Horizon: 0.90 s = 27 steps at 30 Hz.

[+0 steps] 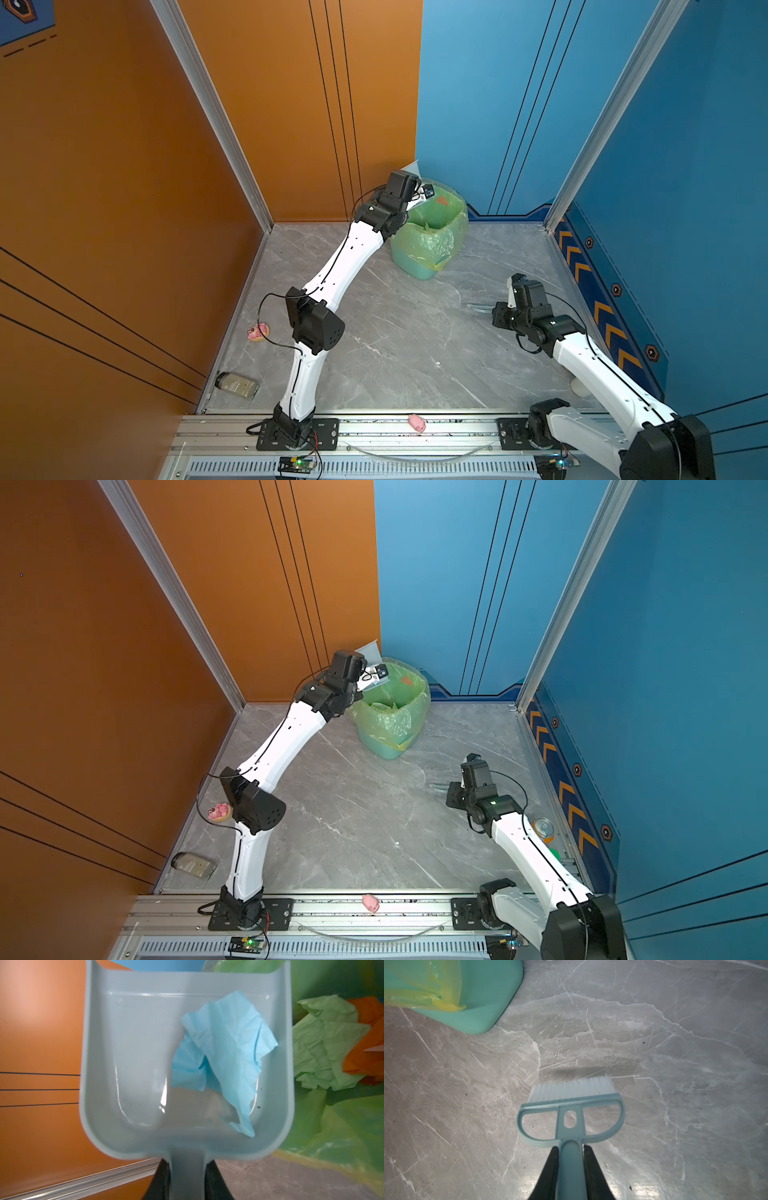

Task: Sweep away the paper scraps from the table
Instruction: 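Tip the dustpan with the left gripper over the bin to drop the blue scrap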

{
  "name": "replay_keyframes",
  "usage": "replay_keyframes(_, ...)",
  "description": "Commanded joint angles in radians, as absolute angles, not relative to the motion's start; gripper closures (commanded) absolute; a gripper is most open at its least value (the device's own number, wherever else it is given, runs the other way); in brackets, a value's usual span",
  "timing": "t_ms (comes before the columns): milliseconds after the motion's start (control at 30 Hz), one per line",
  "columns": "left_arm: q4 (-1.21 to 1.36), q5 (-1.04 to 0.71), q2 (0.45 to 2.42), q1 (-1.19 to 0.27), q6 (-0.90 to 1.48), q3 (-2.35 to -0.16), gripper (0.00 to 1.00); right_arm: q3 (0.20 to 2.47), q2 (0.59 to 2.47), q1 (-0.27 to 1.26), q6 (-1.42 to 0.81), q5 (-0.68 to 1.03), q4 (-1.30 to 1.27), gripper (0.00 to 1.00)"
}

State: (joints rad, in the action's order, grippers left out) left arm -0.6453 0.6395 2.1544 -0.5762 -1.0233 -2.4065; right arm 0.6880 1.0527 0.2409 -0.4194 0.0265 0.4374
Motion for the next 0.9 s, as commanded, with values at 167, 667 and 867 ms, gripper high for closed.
replay_keyframes(167, -0.388, 0.775, 2.142, -0.6, -1.367, -2.307, 1.0, 0.684, 1.046, 0.233, -0.425, 0.03, 0.464, 1.0)
replay_keyframes(667, -0.065, 0.79, 2.111, -0.603, -1.596, -2.195, 1.0, 0.68, 1.044, 0.234, -0.422, 0.035, 0.461, 1.0)
replay_keyframes(867, -0.071, 0.769, 2.095, -0.603, -1.651, -2.169, 1.0, 0.677, 1.037, 0.234, -0.419, 0.035, 0.465, 1.0)
